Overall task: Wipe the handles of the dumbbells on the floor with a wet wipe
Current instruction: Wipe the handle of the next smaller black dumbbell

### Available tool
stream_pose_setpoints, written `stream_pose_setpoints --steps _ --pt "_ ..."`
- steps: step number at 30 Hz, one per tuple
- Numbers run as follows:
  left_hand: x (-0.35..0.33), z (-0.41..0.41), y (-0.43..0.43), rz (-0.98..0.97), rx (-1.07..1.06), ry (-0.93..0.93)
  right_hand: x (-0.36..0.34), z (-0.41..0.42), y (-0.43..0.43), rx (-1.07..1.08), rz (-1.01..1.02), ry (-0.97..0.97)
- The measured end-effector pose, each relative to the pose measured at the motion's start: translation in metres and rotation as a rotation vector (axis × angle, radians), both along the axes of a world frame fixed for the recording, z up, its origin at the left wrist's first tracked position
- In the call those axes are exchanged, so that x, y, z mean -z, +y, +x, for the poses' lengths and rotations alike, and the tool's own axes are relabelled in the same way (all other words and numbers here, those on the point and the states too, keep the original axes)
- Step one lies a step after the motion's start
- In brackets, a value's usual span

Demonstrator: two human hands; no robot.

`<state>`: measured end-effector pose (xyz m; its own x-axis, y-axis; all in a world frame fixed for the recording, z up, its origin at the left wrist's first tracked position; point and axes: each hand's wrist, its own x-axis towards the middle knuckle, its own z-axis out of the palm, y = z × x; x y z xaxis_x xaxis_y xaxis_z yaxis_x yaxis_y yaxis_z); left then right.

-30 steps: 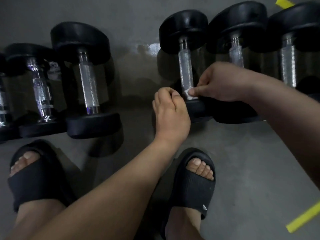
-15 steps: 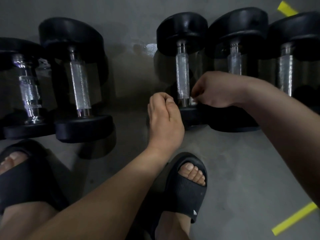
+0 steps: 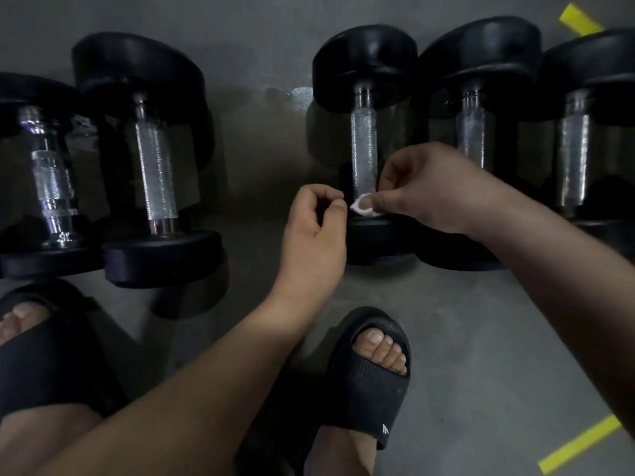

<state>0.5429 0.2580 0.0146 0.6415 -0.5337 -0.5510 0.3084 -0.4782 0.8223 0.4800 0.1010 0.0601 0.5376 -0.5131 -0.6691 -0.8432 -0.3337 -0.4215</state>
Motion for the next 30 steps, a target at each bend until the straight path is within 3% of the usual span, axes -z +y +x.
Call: stream_pose_setpoints --steps 3,11,15,18,22,30 --pt "-0.006 0.013 -0.002 -0.018 0.051 0.081 -0.008 -0.007 -0.006 -0.055 0.049 -0.018" --pt "-0.004 0.04 -0.02 0.156 0.198 0.349 -0.023 -0.021 -0.018 -0.117 0.241 -0.064" --pt "0.008 0.047 -0.017 0.238 0.162 0.191 -0.022 -0.022 -0.014 -0.087 0.306 -0.106" --pt "0.007 0.045 -0.016 0.257 0.196 0.081 -0.024 -0.021 -0.012 -0.18 0.253 -0.081" --pt "0.0 0.045 -0.017 0.222 0.247 -0.106 -0.023 -0.022 -0.009 -0.149 0.234 -0.103" --pt "-0.011 0.047 -0.027 0.212 0.407 -0.013 -0.025 -0.022 -0.011 -0.206 0.152 -0.058"
